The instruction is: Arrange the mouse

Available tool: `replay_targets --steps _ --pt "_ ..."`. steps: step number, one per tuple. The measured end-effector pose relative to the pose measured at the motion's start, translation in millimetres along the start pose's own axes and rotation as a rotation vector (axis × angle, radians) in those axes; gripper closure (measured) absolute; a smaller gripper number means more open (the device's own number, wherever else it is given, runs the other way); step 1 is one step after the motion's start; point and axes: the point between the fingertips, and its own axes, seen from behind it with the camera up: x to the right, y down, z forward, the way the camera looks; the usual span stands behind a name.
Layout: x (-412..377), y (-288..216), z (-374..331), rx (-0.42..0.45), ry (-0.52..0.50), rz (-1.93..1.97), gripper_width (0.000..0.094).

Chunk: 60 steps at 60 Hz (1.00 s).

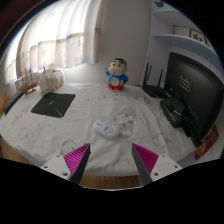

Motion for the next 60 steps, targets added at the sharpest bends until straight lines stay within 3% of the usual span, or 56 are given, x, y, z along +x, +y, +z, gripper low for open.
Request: replay_targets --steps 25,48,56,60 --pt "2 -5 109 0.002 -0.079 -0.038 0.0084" --pt "7 -36 159 -0.007 -0.097 0.006 0.0097" --pt "6 -42 166 -0.001 -0.099 0.004 0.0226" --pt "3 -43 167 -0.001 -0.106 0.003 0.0368"
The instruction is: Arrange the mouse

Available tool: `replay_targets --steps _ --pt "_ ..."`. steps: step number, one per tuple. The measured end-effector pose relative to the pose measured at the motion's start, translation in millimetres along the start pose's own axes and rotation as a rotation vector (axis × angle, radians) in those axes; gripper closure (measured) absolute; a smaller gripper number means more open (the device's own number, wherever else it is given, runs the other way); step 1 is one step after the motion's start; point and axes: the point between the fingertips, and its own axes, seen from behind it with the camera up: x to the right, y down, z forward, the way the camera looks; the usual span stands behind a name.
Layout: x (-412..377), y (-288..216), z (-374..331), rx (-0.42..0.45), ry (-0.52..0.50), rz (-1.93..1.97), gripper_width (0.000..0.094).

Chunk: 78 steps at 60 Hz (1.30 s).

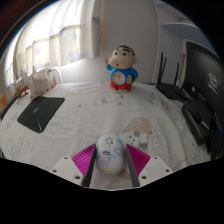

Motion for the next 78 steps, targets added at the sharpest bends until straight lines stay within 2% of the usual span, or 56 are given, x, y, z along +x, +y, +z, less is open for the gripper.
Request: replay_targets --steps 2,12,16,21,27,37,44,54,63,72,74,76,77,78 --pt "-1 0 1 -0.002 -0.001 0.003 0.0452" --pt "17 -6 -4 -0.004 0.074 0.006 0.0493" --pt "20 -18 -10 -0.001 0.071 0.015 0.0512" --pt "26 -43 -21 0.005 0.098 0.027 0.0549" --pt "6 -83 -35 0.009 0.071 0.06 0.0584" --pt "-75 -157 -42 0.084 0.004 0.058 0.0595" --pt "-158 -182 -26 0.087 -0.041 0.047 0.0598" --pt "-274 -172 21 0.049 -0.087 0.059 0.0597" --pt "-326 -139 66 0.002 -0.057 0.026 0.0596" --pt "-348 -106 89 -0.068 -0.062 0.026 0.0425" --pt "-343 -101 90 -0.084 -0.04 0.011 0.0292" --pt "-337 -101 87 -0.091 -0.004 0.003 0.012" --pt "-333 -103 84 -0.091 0.013 0.002 0.0067" --pt "-330 -104 81 -0.09 0.028 0.004 0.0091"
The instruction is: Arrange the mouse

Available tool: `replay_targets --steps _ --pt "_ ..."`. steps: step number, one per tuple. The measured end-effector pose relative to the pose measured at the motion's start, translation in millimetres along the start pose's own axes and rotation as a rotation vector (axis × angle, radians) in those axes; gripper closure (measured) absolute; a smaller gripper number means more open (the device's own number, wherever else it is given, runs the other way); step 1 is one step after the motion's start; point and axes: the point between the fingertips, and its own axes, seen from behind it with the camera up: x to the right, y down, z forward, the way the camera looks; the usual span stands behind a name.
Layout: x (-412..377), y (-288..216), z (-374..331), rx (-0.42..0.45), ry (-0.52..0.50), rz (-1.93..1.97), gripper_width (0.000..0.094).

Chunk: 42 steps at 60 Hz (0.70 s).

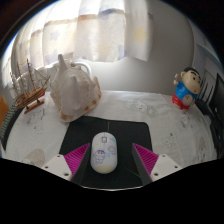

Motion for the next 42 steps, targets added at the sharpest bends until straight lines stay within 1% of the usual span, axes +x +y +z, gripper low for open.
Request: replay_targets --steps 6,13,19,24,32,37,42 --pt "4 -12 -40 0.008 -0.009 0.037 0.0085" --pt "15 -18 -116 0.008 -0.003 0.043 0.009" --pt "27 -8 -181 -0.01 0.01 0.038 0.0092" --pt "40 7 -222 -0.025 0.035 0.029 0.0092" --pt "61 29 -251 -0.04 0.079 0.023 0.0092" --pt "66 34 -256 -0.038 0.079 0.041 0.0092" --pt "77 35 -258 -0.033 0.105 0.054 0.0088"
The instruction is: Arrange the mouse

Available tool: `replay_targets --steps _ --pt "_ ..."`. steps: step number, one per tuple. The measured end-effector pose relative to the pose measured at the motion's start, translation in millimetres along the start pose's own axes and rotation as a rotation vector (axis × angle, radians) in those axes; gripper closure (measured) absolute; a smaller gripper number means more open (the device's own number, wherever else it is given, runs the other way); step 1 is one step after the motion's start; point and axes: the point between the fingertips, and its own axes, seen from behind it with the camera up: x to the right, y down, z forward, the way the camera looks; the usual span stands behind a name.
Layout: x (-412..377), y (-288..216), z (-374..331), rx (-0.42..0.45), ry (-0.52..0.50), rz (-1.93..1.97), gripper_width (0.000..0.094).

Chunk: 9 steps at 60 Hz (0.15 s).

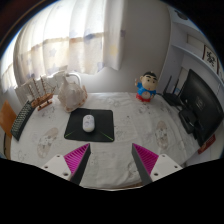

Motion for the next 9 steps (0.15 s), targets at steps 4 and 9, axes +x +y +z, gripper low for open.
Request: replay_targets --steps 4,9 --pt "5.3 0.1 1.0 0.004 0.013 -0.003 0.0089" --pt "4.0 1.3 -0.6 0.004 0.0 0.019 0.0089"
